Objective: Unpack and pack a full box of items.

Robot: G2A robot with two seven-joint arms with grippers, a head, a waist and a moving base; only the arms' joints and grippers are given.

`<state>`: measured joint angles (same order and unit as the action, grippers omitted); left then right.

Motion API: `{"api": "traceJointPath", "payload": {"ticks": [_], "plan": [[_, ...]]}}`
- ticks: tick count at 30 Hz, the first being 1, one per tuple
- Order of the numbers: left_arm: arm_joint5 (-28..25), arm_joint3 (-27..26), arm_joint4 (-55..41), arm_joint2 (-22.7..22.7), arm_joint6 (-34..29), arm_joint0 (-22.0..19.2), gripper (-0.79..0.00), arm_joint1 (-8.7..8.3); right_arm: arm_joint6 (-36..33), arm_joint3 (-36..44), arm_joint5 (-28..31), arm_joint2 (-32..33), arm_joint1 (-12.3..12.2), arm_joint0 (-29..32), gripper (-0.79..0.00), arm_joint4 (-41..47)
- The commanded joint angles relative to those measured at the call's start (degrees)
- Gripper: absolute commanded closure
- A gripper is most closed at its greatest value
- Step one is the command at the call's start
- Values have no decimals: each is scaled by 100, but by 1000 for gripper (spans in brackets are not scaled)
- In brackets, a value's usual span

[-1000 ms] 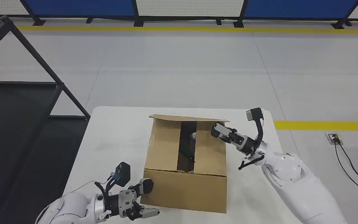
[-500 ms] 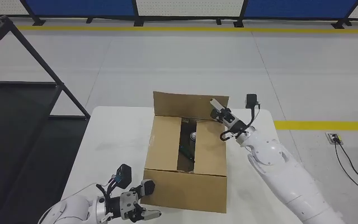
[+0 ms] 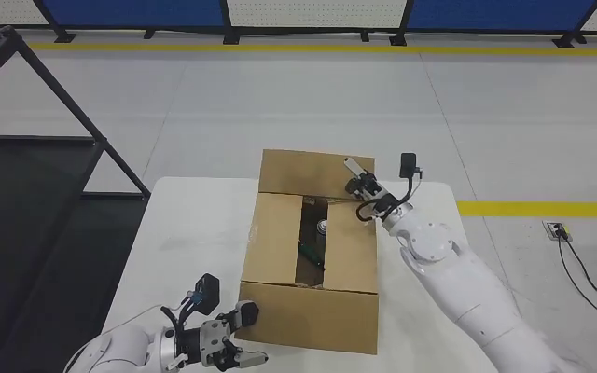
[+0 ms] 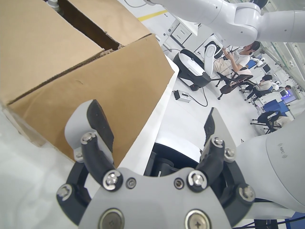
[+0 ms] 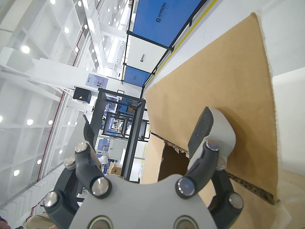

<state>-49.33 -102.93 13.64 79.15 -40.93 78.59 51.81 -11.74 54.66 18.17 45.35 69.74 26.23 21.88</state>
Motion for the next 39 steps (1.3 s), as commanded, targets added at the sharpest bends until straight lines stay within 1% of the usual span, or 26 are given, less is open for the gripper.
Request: {"api": "traceJointPath", "payload": {"ticks": [1, 7, 13, 19, 24, 28, 37, 39], "plan": [[-16, 17, -31, -16, -20, -21, -785, -7, 11, -104, 24, -11, 46, -33, -785, -1], [-48, 67, -76, -55, -24, -55, -785, -25, 33, -439, -109, -47, 208, -161, -785, -20], [-84, 87, -93, -57, 37, -38, -785, -43, -13, -628, 49, -13, 325, -211, -785, -64], [-99, 85, -79, -73, 54, -20, -785, -62, 32, -655, 136, 131, 363, -203, -785, -237], [-123, 85, -90, -92, 65, -26, -785, -77, -116, -720, -56, 309, 353, -297, -785, -380], [-130, 91, -85, -98, 100, -16, -785, -87, -369, -801, -264, 421, 350, -389, -785, -457], [-159, 96, -65, -98, 177, 7, -785, -111, -869, -1058, -839, 451, 422, -551, -785, -617], [-160, 95, -59, -101, 189, 7, -785, -116, -918, -1101, -859, 462, 441, -566, -785, -634]]}}
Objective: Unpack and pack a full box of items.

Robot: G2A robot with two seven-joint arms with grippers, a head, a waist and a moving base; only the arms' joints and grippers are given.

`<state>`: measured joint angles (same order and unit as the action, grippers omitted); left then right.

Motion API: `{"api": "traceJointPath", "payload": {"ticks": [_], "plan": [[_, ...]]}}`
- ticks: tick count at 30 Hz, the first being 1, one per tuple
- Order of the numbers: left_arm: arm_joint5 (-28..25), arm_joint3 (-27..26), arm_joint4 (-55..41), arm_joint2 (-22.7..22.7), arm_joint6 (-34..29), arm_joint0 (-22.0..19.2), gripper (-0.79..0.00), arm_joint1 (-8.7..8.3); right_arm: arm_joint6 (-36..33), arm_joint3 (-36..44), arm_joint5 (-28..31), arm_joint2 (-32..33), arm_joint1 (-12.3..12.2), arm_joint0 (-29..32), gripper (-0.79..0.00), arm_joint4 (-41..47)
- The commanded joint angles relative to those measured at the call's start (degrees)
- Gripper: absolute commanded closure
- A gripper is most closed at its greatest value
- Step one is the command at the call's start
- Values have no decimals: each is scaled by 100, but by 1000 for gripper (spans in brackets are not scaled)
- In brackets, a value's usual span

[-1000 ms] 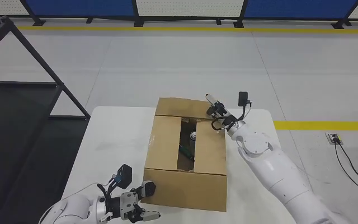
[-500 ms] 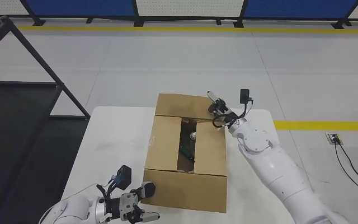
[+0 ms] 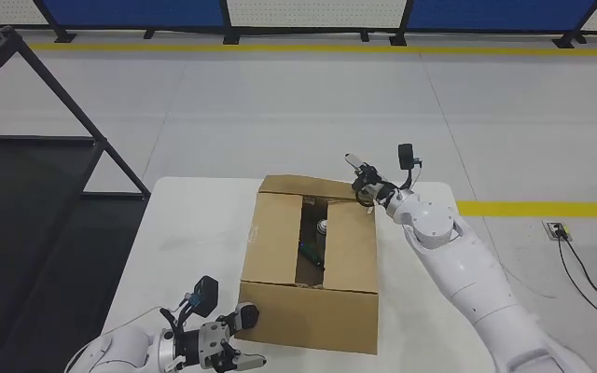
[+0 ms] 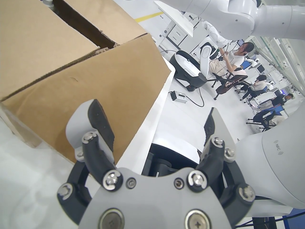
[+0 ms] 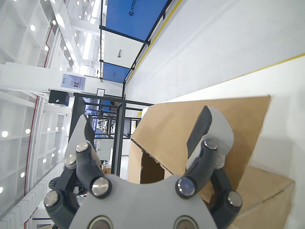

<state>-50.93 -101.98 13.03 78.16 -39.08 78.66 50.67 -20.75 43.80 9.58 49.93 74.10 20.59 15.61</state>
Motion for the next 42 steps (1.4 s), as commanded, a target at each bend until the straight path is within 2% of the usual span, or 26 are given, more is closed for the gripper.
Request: {"api": "traceJointPath", "payload": {"ticks": [1, 12, 15, 20, 25, 30, 32, 35, 42], "plan": [[-3, -4, 10, -6, -2, -1, -785, -5, -54, -34, -5, 9, 14, -5, -785, -14], [22, -21, 39, -42, 27, -22, -785, -30, -201, -184, 27, 196, 54, -16, -785, -94], [34, -27, 35, -37, 84, -15, -785, -34, -181, -99, 280, 298, 48, 40, -785, -77], [-68, -134, -63, 91, 240, 48, -785, -55, -484, 352, 987, 586, -42, 301, -785, -3], [-148, -253, -162, 455, 468, 197, -785, -96, -1182, 1189, 1134, 877, -186, 691, -785, 13], [-254, -227, -271, 1066, 797, 510, -785, -147, -2050, 2041, 623, 1017, -318, 1068, -785, -141], [-267, -157, -326, 1290, 927, 645, -785, -160, -2018, 2271, 204, 1071, -346, 1162, -785, -224], [-286, -28, -456, 1610, 1138, 846, -785, -174, -1975, 2305, 145, 1088, -350, 1176, -785, -245], [-286, -28, -456, 1610, 1138, 846, -785, -174, -1975, 2305, 145, 1088, -350, 1176, -785, -245]]}}
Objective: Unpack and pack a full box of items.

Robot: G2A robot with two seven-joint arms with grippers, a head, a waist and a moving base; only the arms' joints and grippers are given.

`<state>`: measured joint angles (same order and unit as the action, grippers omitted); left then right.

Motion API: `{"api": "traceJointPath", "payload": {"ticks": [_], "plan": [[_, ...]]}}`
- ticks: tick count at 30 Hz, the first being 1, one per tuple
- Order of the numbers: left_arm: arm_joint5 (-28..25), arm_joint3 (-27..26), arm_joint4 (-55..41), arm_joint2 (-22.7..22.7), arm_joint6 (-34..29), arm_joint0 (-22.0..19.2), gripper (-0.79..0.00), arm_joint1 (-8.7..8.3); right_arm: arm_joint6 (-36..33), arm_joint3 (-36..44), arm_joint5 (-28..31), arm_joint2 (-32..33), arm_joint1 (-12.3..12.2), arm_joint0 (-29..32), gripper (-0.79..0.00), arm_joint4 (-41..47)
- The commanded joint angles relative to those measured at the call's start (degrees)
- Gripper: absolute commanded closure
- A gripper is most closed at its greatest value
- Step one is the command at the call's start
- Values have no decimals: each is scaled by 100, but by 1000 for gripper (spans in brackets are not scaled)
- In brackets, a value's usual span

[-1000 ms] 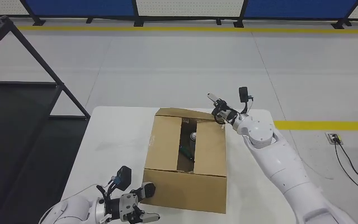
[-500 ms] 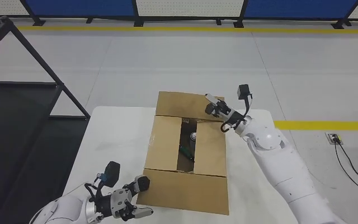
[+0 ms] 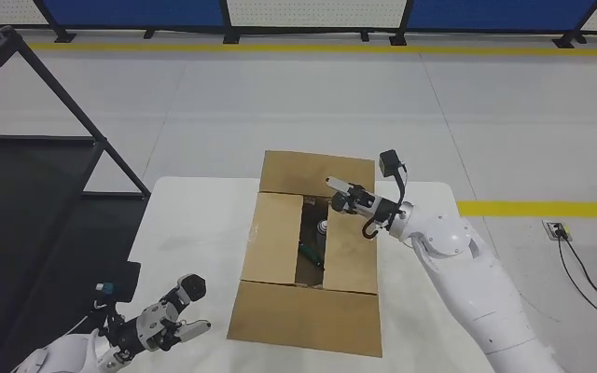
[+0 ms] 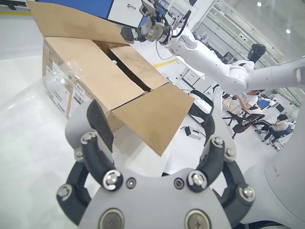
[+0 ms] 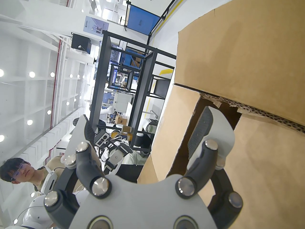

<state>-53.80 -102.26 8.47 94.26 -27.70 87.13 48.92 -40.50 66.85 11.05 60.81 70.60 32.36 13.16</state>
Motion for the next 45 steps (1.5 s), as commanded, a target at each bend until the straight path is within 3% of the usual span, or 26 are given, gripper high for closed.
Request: {"api": "traceJointPath", "payload": {"ticks": [1, 10, 22, 40, 45], "plan": [[1, 0, 0, 1, 0, 0, -785, 0, 0, 0, -1, 0, 0, 0, -785, 0], [215, -118, 406, -103, 284, -49, -785, 47, -401, -117, -577, -637, 168, -202, -785, -201], [32, 19, 578, 151, 883, 116, -785, 95, -676, -824, -556, -1254, 490, -671, -785, -22], [86, -12, 755, 102, 1081, 188, -785, 154, -864, -994, 247, -1353, 823, -1004, -785, 723], [426, -85, 979, 128, 1100, 186, -785, 172, -901, -944, 523, -1386, 931, -1055, -785, 1035]]}}
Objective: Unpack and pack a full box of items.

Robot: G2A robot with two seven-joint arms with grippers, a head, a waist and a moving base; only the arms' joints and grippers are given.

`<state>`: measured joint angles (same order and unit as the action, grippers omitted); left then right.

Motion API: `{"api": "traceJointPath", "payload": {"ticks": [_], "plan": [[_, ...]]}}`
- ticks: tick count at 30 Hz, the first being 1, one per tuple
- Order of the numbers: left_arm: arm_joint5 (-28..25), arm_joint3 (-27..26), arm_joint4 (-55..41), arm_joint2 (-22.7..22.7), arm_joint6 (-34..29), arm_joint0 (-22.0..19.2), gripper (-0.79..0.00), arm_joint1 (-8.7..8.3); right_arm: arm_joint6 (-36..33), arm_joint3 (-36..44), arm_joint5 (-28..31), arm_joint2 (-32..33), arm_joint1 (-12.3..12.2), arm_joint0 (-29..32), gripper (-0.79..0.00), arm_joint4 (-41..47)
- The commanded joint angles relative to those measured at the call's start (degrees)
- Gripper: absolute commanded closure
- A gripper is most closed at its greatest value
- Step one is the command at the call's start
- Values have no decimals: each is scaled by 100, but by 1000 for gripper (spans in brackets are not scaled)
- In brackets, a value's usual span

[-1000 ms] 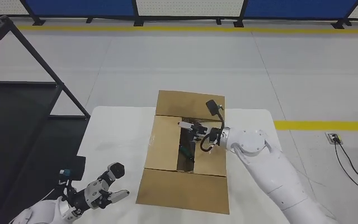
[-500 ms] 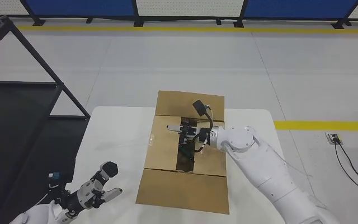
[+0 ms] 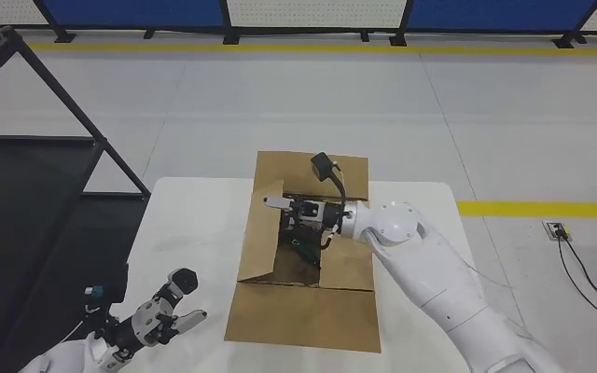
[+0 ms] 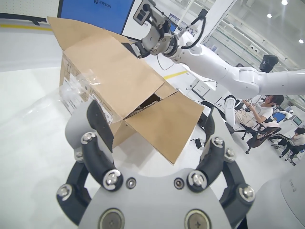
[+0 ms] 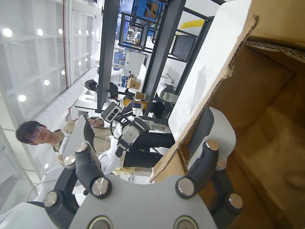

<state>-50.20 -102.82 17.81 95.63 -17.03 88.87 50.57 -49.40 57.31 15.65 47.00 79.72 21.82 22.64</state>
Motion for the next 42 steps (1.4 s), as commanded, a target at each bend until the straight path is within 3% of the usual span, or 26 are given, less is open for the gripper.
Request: {"api": "traceJointPath", "payload": {"ticks": [1, 8, 13, 20, 28, 42], "plan": [[144, -53, 80, -6, 101, 24, -785, 16, -19, 17, 100, -32, 50, -25, -785, 147], [1289, -520, 1247, 75, 651, 169, -785, 99, 46, -103, 296, -406, 331, -289, -785, 293], [2047, -776, 1891, -148, 985, 196, -785, 172, 23, -397, 396, -649, 550, -533, -785, 387], [2878, -808, 2370, -569, 1073, -104, -785, 260, -262, -857, 780, -842, 816, -764, -785, 618], [3179, -769, 2285, -748, 1170, -271, -785, 335, -569, -1342, 1104, -931, 1030, -920, -785, 707], [3444, -788, 2193, -584, 1212, -166, -785, 410, -887, -1837, 1315, -839, 1234, -1032, -785, 771]]}}
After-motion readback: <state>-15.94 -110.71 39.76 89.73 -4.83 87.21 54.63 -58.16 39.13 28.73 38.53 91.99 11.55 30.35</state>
